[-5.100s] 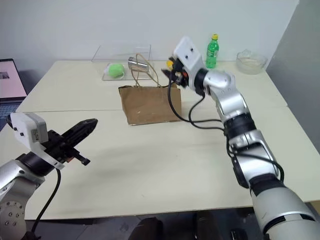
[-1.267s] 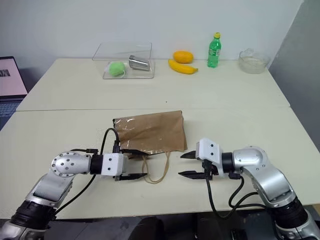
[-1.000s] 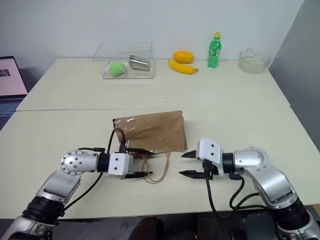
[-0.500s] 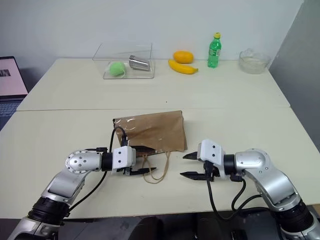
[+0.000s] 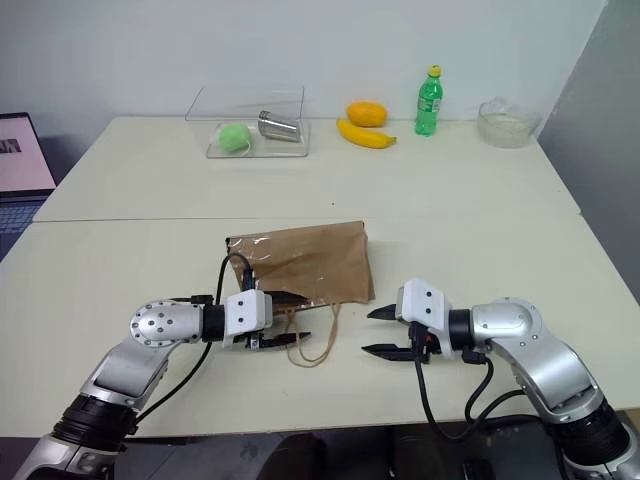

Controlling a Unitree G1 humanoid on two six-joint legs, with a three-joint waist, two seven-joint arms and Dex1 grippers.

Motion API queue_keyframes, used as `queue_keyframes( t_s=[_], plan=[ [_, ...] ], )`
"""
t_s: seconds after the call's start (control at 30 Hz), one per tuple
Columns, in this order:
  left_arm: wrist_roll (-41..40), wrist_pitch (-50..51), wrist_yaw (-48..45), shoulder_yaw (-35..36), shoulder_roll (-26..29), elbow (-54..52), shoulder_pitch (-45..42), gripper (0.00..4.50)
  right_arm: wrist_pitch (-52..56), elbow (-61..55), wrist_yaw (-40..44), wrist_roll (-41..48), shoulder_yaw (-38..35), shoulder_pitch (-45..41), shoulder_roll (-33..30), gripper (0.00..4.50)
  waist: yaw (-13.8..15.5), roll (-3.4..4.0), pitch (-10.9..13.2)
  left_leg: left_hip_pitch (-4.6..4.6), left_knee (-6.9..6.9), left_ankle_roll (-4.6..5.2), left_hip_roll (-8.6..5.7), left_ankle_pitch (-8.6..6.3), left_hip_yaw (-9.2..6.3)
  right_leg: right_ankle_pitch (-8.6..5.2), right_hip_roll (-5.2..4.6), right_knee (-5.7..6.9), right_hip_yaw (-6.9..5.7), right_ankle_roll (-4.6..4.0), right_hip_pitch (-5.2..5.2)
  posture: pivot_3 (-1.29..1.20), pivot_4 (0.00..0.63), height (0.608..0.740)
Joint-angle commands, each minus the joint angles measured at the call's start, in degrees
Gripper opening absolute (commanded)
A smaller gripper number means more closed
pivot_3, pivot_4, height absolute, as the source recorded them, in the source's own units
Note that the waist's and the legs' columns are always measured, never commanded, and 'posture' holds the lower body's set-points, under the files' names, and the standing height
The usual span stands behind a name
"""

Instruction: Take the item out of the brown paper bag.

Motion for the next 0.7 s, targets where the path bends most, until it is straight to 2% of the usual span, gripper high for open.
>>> queue_keyframes(
  t_s=[0.03, 0.33, 0.53, 0.7],
  plan=[
    [-1.2, 0.0, -0.8, 0.7, 0.6, -2.8, 0.5, 2.31, -0.4, -2.1, -0.1, 1.2, -0.7, -0.1, -0.5, 2.64, 0.0, 0.0, 0.0, 0.0, 0.0, 0.0, 0.0, 0.0, 0.0, 0.0, 0.0, 0.0, 0.0, 0.0, 0.0, 0.0, 0.15, 0.74],
    [-4.0, 2.0, -2.6, 1.7, 1.1, -5.9, 1.3, 1.04, -1.8, -1.2, 1.3, 0.3, 0.5, -0.1, -1.3, 2.64, 0.0, 0.0, 0.0, 0.0, 0.02, 0.0, 0.0, 0.0, 0.0, 0.0, 0.0, 0.01, 0.01, 0.0, 0.0, 0.0, 0.15, 0.74],
    [-7.2, 6.8, -2.2, 4.2, 1.6, -7.6, 1.4, 0.14, -7.6, 1.8, 3.8, -3.8, 5.1, -1.7, -1.5, 2.64, -0.1, 0.0, 0.0, 0.02, 0.02, 0.0, 0.01, 0.0, 0.0, 0.0, 0.02, 0.02, 0.01, 0.0, 0.0, 0.0, 0.15, 0.74],
    [-9.2, 10.9, 0.1, 6.6, 0.9, -8.1, 0.5, 0.06, -14.0, 6.8, 6.3, -8.2, 11.4, -6.0, 1.5, 2.64, -0.1, -0.01, 0.0, 0.03, 0.03, 0.0, 0.02, 0.0, 0.0, 0.0, 0.05, 0.03, 0.01, 0.0, 0.0, 0.0, 0.15, 0.74]
  ],
)
